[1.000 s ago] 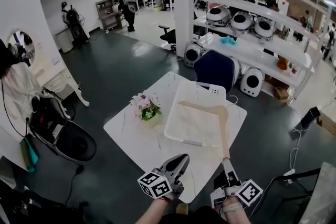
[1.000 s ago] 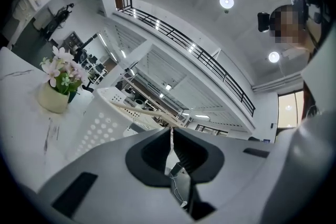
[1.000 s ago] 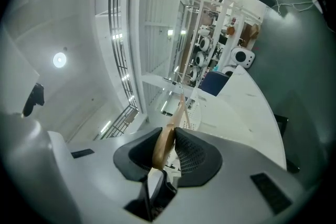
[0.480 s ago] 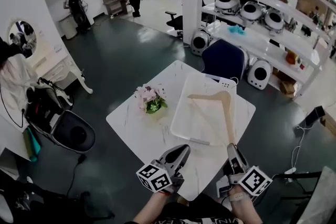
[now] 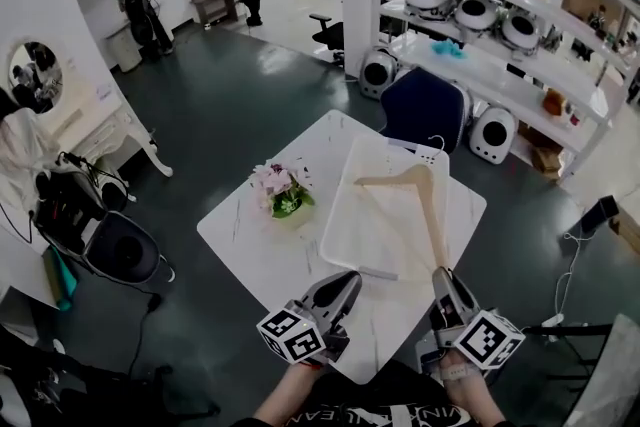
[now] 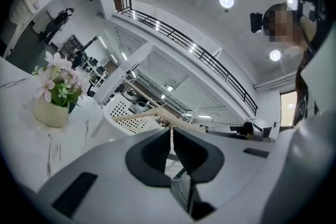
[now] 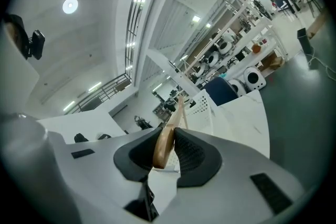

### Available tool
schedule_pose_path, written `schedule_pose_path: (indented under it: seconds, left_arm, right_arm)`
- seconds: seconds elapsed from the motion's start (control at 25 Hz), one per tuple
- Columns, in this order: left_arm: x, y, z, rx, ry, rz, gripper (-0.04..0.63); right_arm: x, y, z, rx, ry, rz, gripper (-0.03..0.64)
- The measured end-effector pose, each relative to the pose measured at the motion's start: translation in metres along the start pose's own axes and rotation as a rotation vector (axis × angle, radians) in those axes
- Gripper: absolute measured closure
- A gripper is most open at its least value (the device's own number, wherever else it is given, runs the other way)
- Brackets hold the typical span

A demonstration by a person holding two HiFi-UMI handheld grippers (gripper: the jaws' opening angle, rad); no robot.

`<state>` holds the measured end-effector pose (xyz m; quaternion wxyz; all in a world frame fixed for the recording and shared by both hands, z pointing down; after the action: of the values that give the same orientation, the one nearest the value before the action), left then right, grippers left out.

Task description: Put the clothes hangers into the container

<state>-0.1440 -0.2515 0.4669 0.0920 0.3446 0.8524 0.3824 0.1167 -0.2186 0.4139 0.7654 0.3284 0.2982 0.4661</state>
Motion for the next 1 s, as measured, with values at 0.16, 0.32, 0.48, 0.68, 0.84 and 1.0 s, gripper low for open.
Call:
schedule_pose_path:
  seconds: [0.16,0.32,0.48,0.68,0.84,1.0]
  left_arm:
    - [-0.003,-0.003,-0.004,-0.001,0.001,0.010,0.574]
    - [-0.007,-0.005,-0.004,-0.001,0.008,0.024,0.574]
    - [-0.008,-0.005,-0.007,0.000,0.009,0.031,0.574]
    - [-0.008,-0.002,-0.008,0.008,-0.004,0.036,0.574]
    - [-0.008,0.000,-0.007,0.011,-0.006,0.036,0.574]
    - [-0.013,0.003,-0.002,0.003,-0.003,0.021,0.574]
  right_arm:
    - [0.001,-0.008,0.000,0.004,-0.002,0.011,0.538]
    - [-0.002,-0.010,-0.001,0.041,-0.014,-0.004,0.538]
    - [-0.006,-0.007,-0.002,0.090,0.001,-0.029,0.538]
    - [-0.011,-0.005,-0.001,0.136,0.017,-0.059,0.538]
    - [-0.015,-0.008,-0.007,0.215,0.020,-0.064,0.538]
    - [-0.019,-0.009,-0.009,0.277,0.025,-0.070,0.540]
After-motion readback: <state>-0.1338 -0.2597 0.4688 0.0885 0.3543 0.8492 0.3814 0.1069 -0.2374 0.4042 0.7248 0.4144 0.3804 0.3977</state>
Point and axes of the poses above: the fingertips, and each gripper's own axes: x backward along the fingers, z to its right, y out of its underside, the point moved 9 cm from there along x, backward along the fingers, and after that the axes turned 10 degrees about x, right-handed, at the moved point
